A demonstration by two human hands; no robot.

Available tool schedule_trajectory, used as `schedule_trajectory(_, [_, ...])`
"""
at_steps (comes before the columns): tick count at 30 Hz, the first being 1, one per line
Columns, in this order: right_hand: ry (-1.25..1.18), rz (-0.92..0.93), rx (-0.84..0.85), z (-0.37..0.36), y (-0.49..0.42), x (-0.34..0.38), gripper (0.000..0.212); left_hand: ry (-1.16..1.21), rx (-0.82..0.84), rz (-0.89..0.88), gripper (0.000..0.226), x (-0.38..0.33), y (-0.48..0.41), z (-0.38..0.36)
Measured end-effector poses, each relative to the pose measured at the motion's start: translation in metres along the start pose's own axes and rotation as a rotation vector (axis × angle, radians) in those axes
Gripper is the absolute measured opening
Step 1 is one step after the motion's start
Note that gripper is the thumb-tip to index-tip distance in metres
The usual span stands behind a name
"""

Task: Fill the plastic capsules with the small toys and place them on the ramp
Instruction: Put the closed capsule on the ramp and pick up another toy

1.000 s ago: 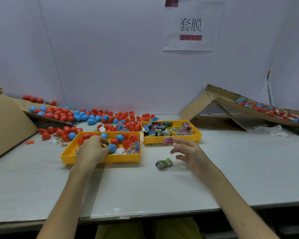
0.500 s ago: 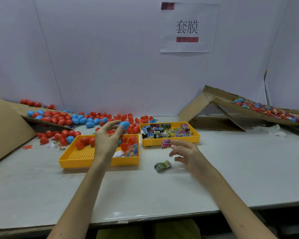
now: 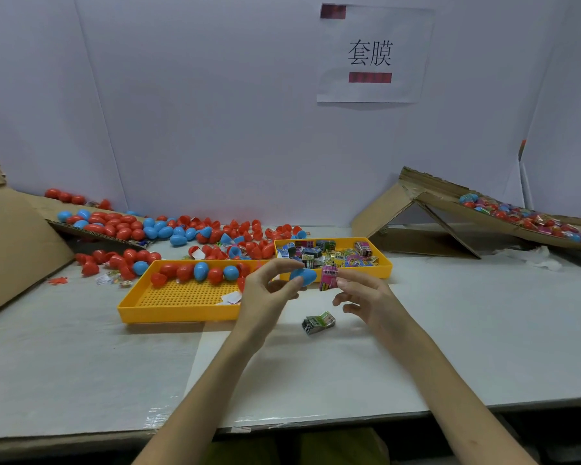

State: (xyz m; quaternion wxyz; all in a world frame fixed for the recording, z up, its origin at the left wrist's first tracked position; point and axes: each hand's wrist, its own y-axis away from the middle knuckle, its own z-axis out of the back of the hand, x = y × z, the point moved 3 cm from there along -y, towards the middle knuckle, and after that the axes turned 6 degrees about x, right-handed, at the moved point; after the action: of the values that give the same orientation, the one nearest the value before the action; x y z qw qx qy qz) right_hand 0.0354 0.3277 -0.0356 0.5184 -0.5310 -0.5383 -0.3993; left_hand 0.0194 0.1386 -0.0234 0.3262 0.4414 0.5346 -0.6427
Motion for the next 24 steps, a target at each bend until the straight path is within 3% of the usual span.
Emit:
schedule_trajectory(14, [0.052, 0.004, 0.061, -0.0021, 0.001, 0.0009, 0.025, -0.17, 0.056, -0.04, 0.028, 0.0034, 0.0006, -0.004])
schedule_trajectory(24, [0.055, -0.012, 0.0, 0.0015, -0.0015, -0.0008, 0.026, -0.125, 0.043, -0.073, 0.03, 0.0002, 0.0011, -0.0036])
